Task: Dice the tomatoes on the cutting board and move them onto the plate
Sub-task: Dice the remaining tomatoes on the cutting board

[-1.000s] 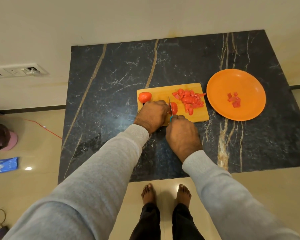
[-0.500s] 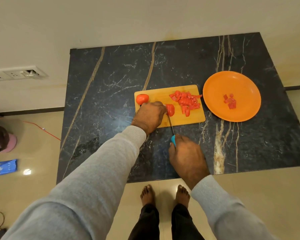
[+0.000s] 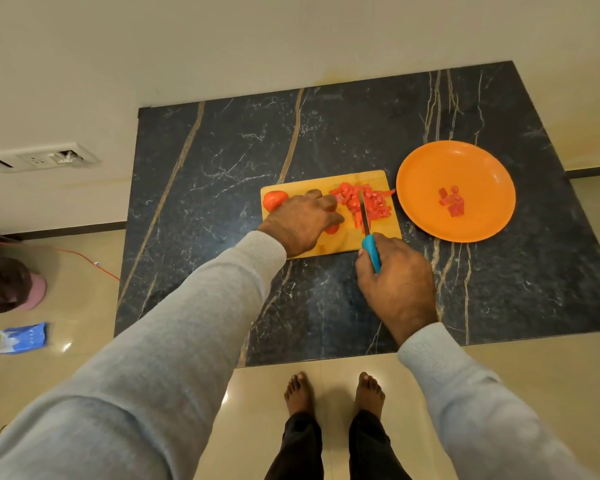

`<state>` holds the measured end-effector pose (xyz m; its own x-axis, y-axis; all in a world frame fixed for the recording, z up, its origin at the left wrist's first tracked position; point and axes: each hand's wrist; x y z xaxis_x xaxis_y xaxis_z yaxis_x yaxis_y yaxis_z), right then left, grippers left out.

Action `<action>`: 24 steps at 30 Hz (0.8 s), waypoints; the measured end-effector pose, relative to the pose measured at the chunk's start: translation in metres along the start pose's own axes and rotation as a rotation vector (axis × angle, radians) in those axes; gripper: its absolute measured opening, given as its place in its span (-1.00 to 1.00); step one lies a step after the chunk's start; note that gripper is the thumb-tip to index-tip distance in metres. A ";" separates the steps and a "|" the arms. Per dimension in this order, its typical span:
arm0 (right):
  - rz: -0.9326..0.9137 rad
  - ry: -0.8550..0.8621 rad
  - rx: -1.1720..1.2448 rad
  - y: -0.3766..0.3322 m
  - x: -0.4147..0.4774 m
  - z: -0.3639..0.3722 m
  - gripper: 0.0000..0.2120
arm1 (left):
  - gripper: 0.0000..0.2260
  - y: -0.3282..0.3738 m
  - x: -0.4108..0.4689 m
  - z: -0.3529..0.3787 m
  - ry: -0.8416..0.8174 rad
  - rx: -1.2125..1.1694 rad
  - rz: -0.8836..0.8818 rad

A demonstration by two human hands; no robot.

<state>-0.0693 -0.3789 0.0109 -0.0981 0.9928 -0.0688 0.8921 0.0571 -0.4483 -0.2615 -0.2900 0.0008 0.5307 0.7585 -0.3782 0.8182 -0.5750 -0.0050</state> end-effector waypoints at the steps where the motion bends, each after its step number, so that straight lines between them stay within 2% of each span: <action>1: -0.008 -0.001 0.003 0.000 0.000 0.000 -0.70 | -0.62 0.001 -0.001 -0.001 -0.019 0.001 -0.034; 3: -0.021 -0.013 0.008 0.000 0.000 0.003 -0.69 | -0.68 0.003 -0.003 -0.002 -0.060 -0.044 -0.165; 5: -0.021 -0.050 -0.013 -0.001 -0.001 0.008 -0.68 | -0.58 0.012 -0.006 -0.002 -0.098 -0.133 -0.331; 7: -0.026 -0.099 -0.029 -0.003 -0.003 0.013 -0.68 | -0.52 0.024 -0.011 0.002 -0.035 -0.299 -0.475; 9: -0.027 -0.144 -0.023 -0.004 -0.006 0.018 -0.68 | -0.55 0.029 -0.016 0.008 0.063 -0.440 -0.574; 12: -0.009 -0.192 -0.027 -0.006 -0.012 0.024 -0.68 | -0.74 0.028 -0.017 0.018 0.148 -0.489 -0.552; 15: -0.022 -0.207 -0.017 -0.008 -0.013 0.030 -0.68 | -0.64 0.027 -0.015 0.023 0.124 -0.549 -0.475; 20: -0.073 -0.246 -0.070 -0.012 0.006 0.034 -0.66 | -0.63 0.027 -0.014 0.033 0.220 -0.716 -0.572; 24: -0.083 -0.216 -0.089 -0.005 0.011 0.028 -0.62 | -0.64 0.026 -0.020 0.040 0.319 -0.632 -0.534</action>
<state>-0.0868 -0.3712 -0.0124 -0.2561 0.9393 -0.2283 0.9113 0.1558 -0.3810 -0.2595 -0.3324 -0.0283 0.0025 0.9808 -0.1950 0.8935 0.0854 0.4410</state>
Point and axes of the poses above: each hand's wrist, its own x-axis towards the middle knuckle, its own z-axis out of the palm, y = z × x, and after that the axes turned 10 degrees about -y, right-handed
